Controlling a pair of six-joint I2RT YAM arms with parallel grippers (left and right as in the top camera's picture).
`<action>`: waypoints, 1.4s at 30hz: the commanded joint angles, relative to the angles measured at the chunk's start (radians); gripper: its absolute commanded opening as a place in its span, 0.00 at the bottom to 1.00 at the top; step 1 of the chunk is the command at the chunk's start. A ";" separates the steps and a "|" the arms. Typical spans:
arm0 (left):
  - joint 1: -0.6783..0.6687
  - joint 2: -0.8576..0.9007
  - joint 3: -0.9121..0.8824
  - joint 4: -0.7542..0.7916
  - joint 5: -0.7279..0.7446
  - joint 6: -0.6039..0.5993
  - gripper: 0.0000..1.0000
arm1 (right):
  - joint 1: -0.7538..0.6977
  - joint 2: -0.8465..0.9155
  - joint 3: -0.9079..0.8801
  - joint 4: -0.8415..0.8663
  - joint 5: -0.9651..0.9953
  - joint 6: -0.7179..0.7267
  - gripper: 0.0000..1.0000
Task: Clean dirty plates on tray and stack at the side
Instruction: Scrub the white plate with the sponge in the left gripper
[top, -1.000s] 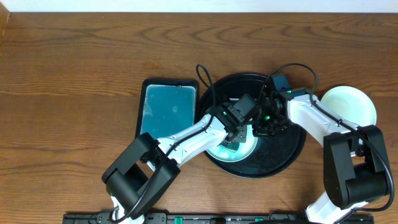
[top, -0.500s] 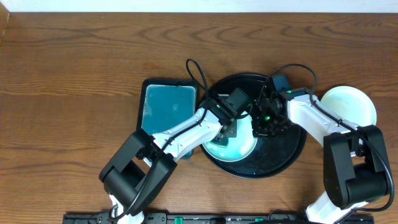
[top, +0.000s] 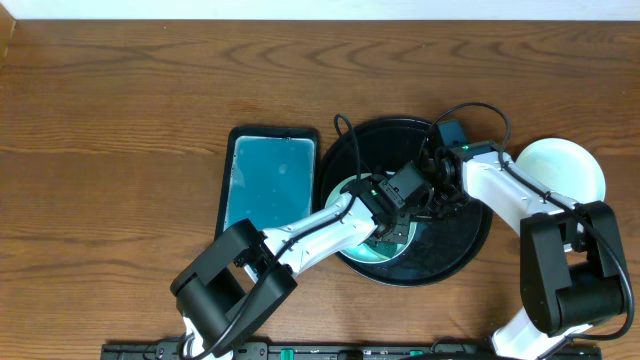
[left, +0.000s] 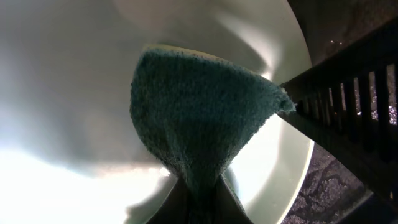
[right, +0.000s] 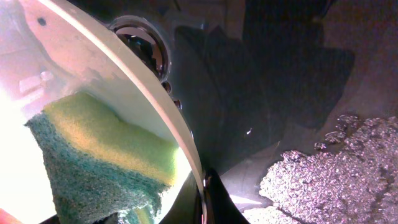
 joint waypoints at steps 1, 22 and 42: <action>0.043 0.026 -0.001 -0.002 -0.113 0.010 0.07 | 0.006 0.000 -0.005 -0.005 -0.014 0.009 0.01; 0.238 0.000 0.001 0.025 0.053 0.310 0.08 | 0.006 0.000 -0.005 -0.005 -0.014 0.009 0.01; 0.193 0.029 0.001 -0.113 -0.192 0.260 0.07 | 0.006 0.000 -0.005 -0.008 -0.014 0.010 0.01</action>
